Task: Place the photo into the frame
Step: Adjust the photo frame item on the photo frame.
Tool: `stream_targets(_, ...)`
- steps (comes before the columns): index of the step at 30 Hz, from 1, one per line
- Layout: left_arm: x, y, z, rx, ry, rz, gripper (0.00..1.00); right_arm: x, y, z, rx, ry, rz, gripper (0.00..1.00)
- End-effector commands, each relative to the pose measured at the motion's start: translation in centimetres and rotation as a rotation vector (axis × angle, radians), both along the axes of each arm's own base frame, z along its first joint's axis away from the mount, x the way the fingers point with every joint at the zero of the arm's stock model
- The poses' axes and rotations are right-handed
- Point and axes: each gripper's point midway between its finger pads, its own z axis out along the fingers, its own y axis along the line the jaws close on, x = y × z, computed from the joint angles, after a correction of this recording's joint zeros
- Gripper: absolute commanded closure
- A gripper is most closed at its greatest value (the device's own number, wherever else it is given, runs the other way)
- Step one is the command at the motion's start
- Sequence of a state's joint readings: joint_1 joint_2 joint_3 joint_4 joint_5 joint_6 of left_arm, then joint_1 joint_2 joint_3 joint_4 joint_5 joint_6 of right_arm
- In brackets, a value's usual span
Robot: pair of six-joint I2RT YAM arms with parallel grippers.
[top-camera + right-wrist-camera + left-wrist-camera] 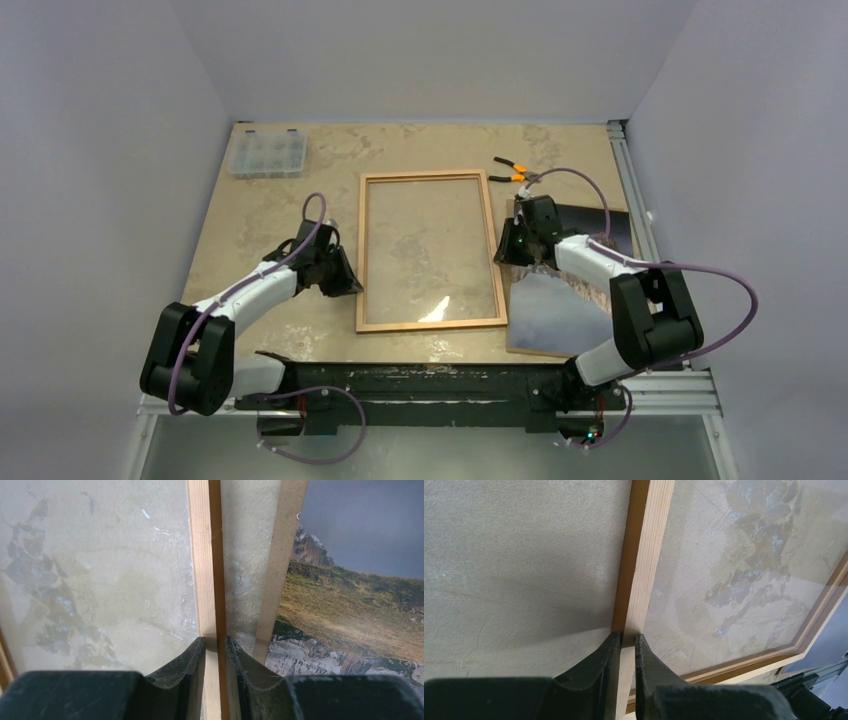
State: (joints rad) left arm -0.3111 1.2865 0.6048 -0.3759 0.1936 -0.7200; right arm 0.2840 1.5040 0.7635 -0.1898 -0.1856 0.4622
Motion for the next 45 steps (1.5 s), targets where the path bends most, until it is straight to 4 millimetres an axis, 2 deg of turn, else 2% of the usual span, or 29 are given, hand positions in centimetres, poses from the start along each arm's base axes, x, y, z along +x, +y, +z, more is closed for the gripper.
stream_targets(1,-1.8,1.6,-2.5,0.109,0.078,-0.004,0.9,-1.3,0.7,-1.9,-0.12,0.049,0.054,0.78)
stream_targets(17,-1.8,1.5,-2.6,0.116,0.08,-0.008,0.9,-2.1,1.1,-2.3,-0.348,0.008,0.14,0.76)
stream_targets(22,-1.8,1.6,-2.6,0.119,0.083,-0.009,0.9,-2.1,1.8,-1.5,-0.423,-0.042,0.169,0.75)
stream_targets(26,-1.8,1.5,-2.6,0.121,0.083,-0.01,0.9,-2.3,2.9,-1.0,-0.382,-0.061,0.192,0.74)
stream_targets(28,-1.8,1.5,-2.6,0.122,0.084,-0.011,0.9,-2.7,4.3,-0.8,-0.295,-0.053,0.206,0.73)
stream_targets(34,-1.9,1.5,-2.6,0.121,0.087,-0.012,0.9,-2.5,5.4,1.0,-0.161,-0.067,0.188,0.59)
stream_targets(40,-1.9,1.5,-2.6,0.124,0.087,-0.013,0.9,-1.8,4.5,2.6,-0.006,-0.068,0.133,0.52)
stream_targets(42,-1.9,1.5,-2.6,0.125,0.088,-0.013,0.9,-1.5,3.6,2.4,0.04,-0.055,0.109,0.47)
stream_targets(45,-1.9,1.5,-2.7,0.125,0.09,-0.014,0.9,-1.1,2.6,1.8,0.037,-0.04,0.085,0.31)
